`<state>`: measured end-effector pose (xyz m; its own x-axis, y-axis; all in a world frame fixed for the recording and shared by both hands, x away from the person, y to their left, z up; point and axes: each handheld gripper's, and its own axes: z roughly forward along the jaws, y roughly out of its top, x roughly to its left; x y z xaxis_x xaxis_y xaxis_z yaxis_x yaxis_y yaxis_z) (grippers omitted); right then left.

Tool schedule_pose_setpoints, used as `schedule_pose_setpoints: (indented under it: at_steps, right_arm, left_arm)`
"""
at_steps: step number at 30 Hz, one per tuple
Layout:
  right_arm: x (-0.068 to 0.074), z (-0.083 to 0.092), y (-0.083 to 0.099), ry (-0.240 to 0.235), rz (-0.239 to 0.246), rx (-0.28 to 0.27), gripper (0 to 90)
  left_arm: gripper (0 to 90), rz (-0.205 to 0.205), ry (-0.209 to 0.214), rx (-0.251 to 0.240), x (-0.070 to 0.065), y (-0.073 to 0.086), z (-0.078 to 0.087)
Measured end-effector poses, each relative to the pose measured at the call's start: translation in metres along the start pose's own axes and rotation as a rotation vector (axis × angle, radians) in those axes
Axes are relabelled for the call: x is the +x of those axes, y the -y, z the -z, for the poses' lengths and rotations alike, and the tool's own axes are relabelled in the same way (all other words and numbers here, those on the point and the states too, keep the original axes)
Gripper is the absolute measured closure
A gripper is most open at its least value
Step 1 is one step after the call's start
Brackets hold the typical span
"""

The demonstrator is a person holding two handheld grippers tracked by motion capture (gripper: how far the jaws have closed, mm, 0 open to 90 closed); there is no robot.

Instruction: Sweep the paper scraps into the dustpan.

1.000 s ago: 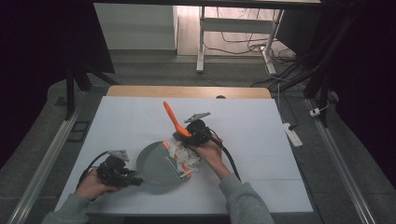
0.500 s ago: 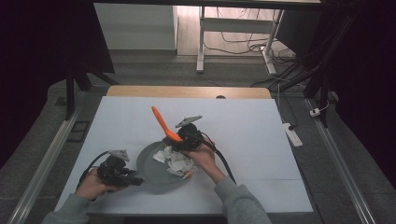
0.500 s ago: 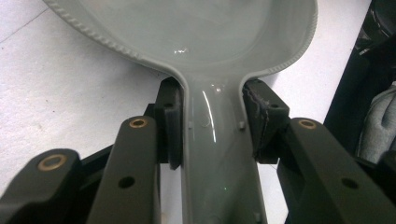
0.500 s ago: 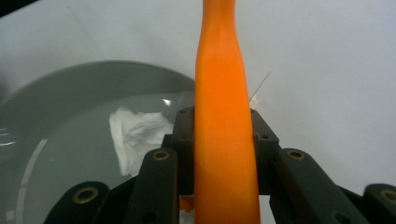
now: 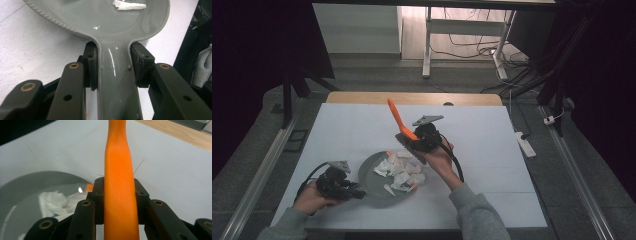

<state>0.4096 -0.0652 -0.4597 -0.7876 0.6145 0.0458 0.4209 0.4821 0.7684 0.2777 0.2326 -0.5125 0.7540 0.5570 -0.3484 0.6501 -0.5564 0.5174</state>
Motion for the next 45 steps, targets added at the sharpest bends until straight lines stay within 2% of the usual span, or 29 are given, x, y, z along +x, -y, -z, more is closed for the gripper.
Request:
schedule_pose_setpoints:
  at_steps: [7, 12, 15, 21, 32, 38, 45]
  right_arm:
    - [-0.019, -0.012, 0.007, 0.071, -0.015, 0.05, 70.2]
    - [-0.026, -0.023, 0.011, 0.097, -0.021, 0.088, 70.2]
    - [-0.026, -0.029, 0.013, 0.093, -0.031, 0.107, 70.3]
    - [-0.017, -0.035, 0.012, 0.076, -0.006, 0.121, 70.3]
    - [0.009, -0.041, 0.011, 0.007, 0.047, 0.138, 70.3]
    - [0.027, -0.043, 0.01, -0.072, 0.06, 0.137, 70.3]
    - [0.052, -0.04, 0.005, -0.158, 0.1, 0.116, 70.3]
  left_arm:
    - [60.9, 0.001, 0.0, 0.0, 0.0, 0.0, 0.0]
    - [60.9, 0.001, 0.0, 0.0, 0.0, 0.0, 0.0]
    - [60.9, 0.001, 0.0, 0.0, 0.0, 0.0, 0.0]
    - [60.9, 0.001, 0.0, 0.0, 0.0, 0.0, 0.0]
    - [60.9, 0.003, 0.001, -0.001, 0.0, 0.0, 0.0]
    - [60.9, 0.004, 0.001, -0.001, 0.0, 0.0, -0.001]
    - [60.9, 0.003, 0.001, -0.001, 0.0, 0.0, -0.001]
